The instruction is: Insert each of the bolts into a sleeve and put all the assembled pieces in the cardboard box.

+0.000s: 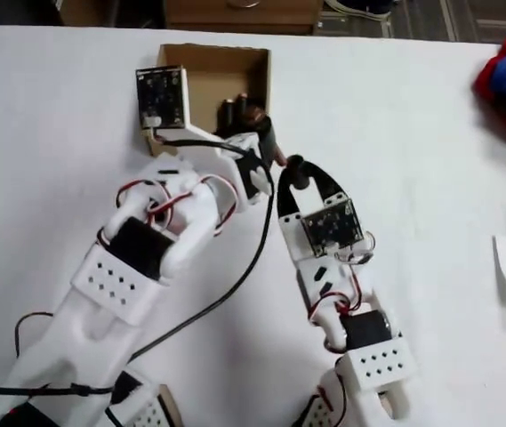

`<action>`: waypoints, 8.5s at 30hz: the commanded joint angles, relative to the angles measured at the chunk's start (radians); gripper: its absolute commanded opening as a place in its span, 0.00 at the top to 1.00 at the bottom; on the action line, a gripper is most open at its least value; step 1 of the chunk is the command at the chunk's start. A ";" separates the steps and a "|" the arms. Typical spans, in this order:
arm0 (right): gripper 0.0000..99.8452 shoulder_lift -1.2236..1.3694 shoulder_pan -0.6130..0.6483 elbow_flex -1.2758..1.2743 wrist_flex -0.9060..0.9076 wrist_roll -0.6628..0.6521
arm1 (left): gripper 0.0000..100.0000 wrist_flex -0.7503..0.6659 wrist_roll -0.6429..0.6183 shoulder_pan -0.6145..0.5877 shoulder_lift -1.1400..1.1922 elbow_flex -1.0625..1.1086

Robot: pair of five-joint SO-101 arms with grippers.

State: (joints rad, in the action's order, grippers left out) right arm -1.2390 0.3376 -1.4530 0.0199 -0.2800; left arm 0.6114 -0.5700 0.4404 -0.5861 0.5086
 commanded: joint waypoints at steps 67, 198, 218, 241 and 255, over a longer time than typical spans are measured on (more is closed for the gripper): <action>0.98 0.071 -0.128 0.135 0.031 0.333 | 0.71 0.572 0.270 -0.413 -0.259 -0.097; 0.98 -0.521 -0.420 -0.242 1.023 0.127 | 0.69 0.499 0.875 -0.873 -0.858 0.717; 0.98 -0.518 -0.418 -0.242 1.208 0.284 | 0.69 0.654 0.875 -0.829 -1.142 1.136; 0.98 -0.522 -0.564 -0.242 1.227 0.196 | 0.69 0.631 0.621 -0.577 -1.142 1.176; 0.98 -0.522 -0.564 -0.242 1.227 0.196 | 0.69 0.631 0.621 -0.575 -1.142 1.178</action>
State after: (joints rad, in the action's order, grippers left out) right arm -1.7622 -0.2133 -1.6847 1.2413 -0.0729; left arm 1.2497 0.0606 -0.1473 -1.7308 1.6701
